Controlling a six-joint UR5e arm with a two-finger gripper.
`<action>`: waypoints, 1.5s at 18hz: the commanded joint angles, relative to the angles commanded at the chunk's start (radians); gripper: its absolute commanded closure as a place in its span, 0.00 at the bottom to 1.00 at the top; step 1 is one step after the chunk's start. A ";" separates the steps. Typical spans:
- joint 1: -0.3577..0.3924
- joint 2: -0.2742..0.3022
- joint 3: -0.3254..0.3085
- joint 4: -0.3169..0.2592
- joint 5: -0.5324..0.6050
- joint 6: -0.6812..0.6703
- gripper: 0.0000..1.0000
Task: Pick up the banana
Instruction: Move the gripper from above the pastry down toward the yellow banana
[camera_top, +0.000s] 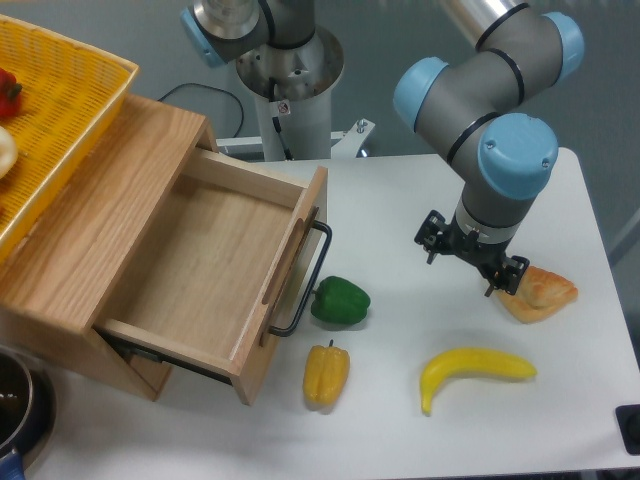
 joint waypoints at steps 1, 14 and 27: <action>0.003 -0.002 0.003 0.000 0.000 0.002 0.00; 0.055 -0.115 0.061 0.056 -0.034 0.015 0.00; 0.028 -0.196 0.051 0.262 -0.089 0.217 0.00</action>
